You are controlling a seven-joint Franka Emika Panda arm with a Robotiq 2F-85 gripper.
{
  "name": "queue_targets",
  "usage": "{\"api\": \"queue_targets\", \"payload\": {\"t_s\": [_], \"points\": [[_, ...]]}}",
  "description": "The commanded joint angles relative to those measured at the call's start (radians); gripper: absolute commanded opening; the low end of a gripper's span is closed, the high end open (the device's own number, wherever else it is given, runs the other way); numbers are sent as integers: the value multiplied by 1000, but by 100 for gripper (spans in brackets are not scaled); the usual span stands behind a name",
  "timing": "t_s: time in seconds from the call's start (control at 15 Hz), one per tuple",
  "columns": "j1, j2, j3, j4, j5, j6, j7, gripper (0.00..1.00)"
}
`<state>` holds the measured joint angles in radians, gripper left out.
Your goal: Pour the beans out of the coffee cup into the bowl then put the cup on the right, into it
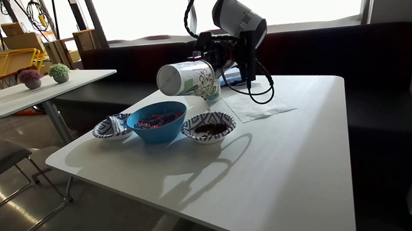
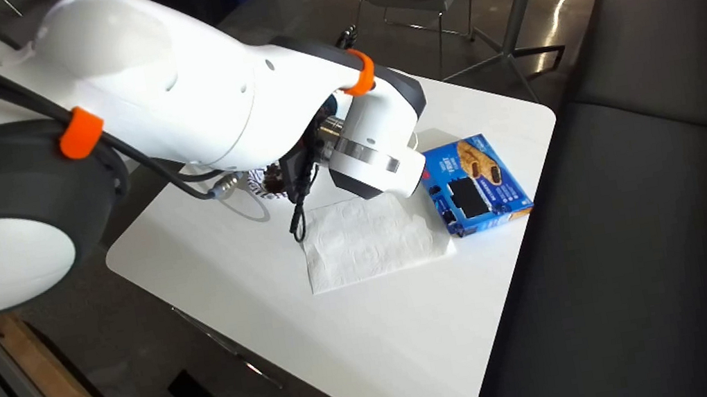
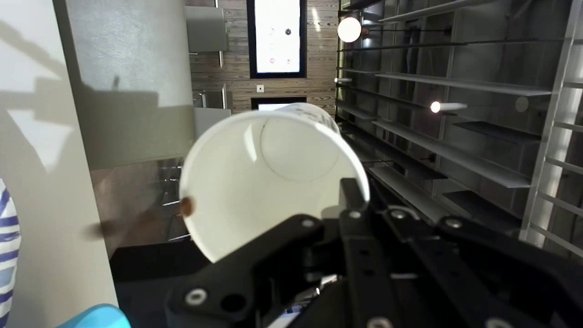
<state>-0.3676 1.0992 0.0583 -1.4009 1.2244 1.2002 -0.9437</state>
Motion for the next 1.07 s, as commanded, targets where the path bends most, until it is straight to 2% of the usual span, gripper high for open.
{"api": "queue_targets", "payload": {"t_s": [0.0,0.53,1.0], "points": [[15,40,-11,29,34,-53,-19,1],[20,54,-23,43,73,-134,-77,1],[143,-237,-117,-237,50,123,-9,1]]}}
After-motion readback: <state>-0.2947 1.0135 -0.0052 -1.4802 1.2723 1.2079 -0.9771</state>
